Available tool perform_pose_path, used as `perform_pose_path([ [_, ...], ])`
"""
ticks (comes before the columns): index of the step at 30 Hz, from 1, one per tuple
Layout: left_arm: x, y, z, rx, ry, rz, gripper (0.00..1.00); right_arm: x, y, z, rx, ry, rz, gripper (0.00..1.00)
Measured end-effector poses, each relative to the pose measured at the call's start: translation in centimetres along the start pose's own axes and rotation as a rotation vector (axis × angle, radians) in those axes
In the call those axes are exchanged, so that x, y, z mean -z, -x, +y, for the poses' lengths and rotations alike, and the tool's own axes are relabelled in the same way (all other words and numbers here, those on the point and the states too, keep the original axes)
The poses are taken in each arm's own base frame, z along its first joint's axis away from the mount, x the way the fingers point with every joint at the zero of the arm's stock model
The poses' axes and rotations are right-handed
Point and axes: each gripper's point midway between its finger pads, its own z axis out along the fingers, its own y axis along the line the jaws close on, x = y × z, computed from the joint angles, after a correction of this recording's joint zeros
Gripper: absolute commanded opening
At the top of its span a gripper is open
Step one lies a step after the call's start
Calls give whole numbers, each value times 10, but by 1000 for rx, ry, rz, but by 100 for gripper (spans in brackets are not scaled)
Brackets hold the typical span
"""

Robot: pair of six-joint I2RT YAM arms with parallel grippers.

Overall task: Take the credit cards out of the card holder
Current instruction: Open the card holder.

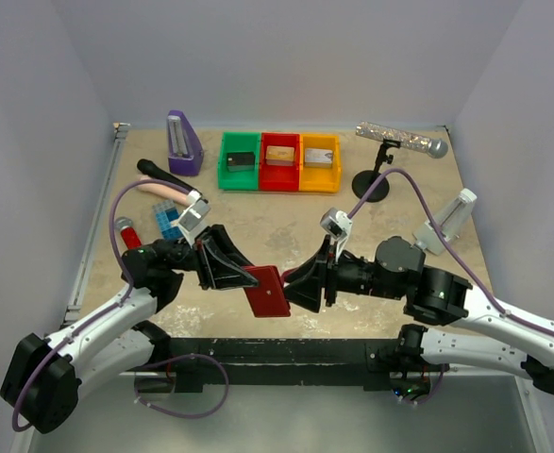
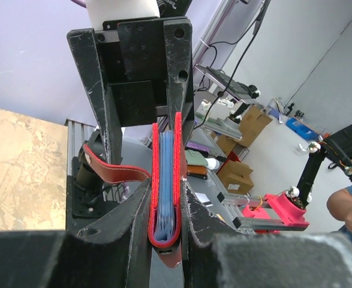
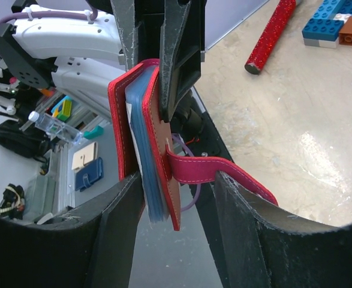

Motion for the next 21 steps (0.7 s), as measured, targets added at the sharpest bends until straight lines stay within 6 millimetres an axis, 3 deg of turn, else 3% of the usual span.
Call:
perform_pose_path([
  [10, -3, 6, -6, -24, -17, 4, 0, -13, -3, 9, -14, 59, 30, 45],
  [21, -4, 5, -7, -21, -22, 5, 0, -19, -5, 21, -19, 120, 64, 21],
])
